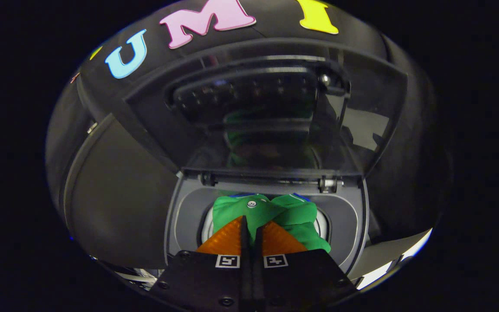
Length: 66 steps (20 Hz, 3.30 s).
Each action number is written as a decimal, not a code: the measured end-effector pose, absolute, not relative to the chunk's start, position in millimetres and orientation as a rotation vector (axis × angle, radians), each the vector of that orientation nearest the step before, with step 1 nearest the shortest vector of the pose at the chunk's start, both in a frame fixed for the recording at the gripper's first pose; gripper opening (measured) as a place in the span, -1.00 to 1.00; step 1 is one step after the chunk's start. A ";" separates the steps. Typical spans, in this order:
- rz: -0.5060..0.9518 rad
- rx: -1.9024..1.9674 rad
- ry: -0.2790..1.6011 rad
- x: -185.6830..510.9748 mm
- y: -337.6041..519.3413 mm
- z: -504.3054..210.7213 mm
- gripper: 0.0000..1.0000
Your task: Put the clothes into the washing machine and then close the washing machine lid.
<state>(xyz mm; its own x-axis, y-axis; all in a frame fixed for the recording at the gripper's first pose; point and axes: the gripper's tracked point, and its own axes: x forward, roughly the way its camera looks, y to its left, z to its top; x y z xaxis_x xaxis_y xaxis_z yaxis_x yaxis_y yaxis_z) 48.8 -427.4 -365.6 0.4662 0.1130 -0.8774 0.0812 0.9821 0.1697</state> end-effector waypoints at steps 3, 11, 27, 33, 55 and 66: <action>0.051 0.267 1.160 31.9 -416.7 -391.0 -0.89; 0.014 0.128 1.175 14.5 -428.3 -423.9 -0.89; -0.036 0.144 1.126 24.7 -433.5 -419.4 1.00; 0.034 0.262 0.908 60.3 -416.3 -300.5 0.99; 0.010 0.111 0.467 216.5 -433.6 -210.1 0.98; -0.069 0.085 0.537 155.7 -430.8 -210.2 0.97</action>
<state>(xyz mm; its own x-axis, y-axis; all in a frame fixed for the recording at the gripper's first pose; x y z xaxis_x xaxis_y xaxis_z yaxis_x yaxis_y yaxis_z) 155.7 -430.8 -210.2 0.8569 -0.0432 -0.5136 0.0876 0.9942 0.0625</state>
